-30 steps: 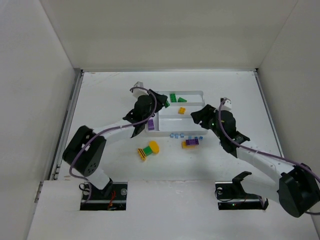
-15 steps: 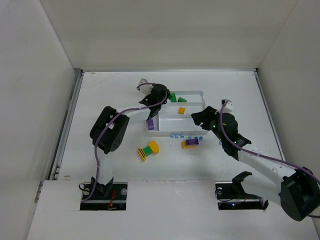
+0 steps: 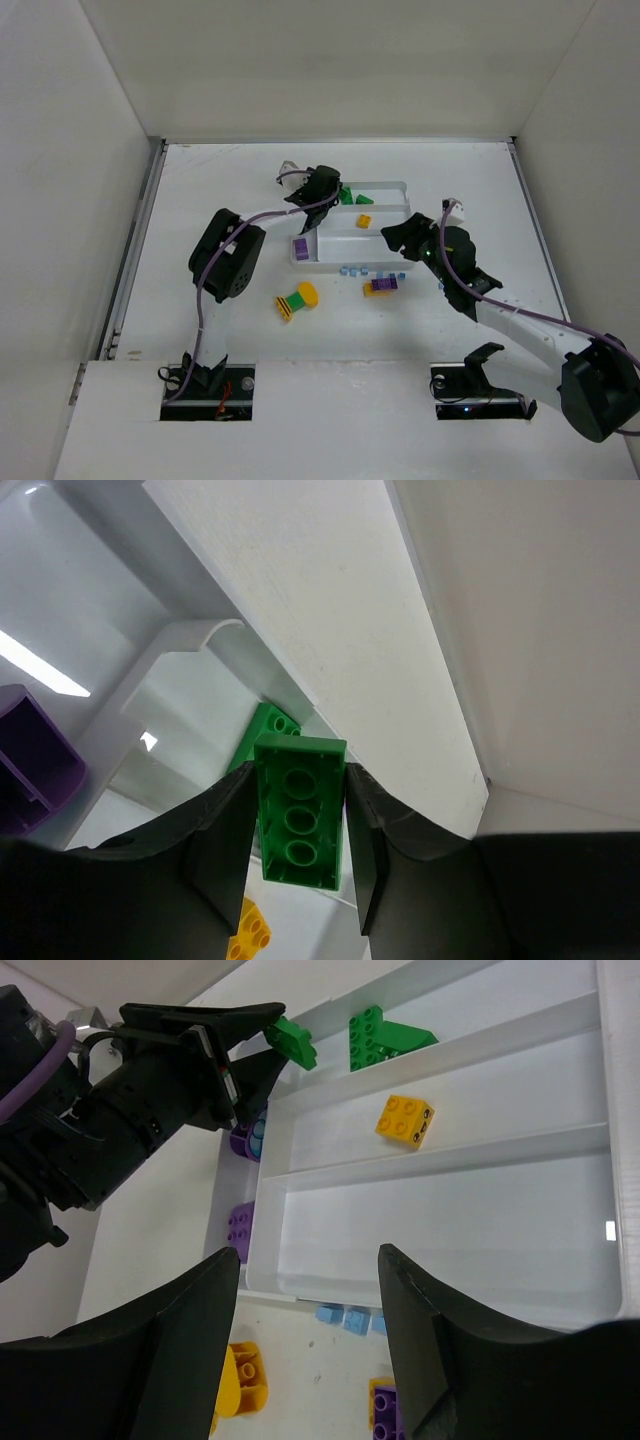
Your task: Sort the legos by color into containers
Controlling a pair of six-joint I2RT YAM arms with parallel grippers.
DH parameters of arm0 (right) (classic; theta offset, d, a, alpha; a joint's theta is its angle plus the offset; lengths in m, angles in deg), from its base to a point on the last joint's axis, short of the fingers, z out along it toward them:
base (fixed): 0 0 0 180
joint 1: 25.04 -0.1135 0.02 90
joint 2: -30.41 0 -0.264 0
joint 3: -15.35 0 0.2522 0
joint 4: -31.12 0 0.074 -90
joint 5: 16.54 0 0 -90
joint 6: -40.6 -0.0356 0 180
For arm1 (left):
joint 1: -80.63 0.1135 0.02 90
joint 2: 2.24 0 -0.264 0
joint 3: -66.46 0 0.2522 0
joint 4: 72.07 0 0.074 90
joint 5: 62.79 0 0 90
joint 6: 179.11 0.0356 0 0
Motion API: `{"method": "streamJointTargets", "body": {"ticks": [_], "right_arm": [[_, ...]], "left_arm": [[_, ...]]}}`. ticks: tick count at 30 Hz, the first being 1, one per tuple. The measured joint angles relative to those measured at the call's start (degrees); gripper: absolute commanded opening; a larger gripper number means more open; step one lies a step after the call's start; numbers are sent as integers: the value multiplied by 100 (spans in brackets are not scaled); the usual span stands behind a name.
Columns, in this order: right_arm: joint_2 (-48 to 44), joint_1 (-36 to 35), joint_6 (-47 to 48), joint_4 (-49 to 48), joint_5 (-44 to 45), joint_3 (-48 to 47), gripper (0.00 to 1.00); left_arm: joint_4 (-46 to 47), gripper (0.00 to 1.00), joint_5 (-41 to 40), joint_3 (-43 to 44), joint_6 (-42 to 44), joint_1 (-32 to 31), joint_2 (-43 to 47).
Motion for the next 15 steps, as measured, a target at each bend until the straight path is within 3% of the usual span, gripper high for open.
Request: {"method": "streamJointTargets", "body": {"ticks": [8, 11, 15], "right_arm": [[2, -9, -15, -2, -24, 0, 65], [2, -15, -13, -2, -44, 0, 63], [74, -57, 37, -26, -74, 0, 51]], "left_arm": [[-85, 55, -70, 76, -81, -79, -94], [-15, 55, -136, 13, -50, -94, -76], [210, 50, -232, -485, 216, -142, 234]]}}
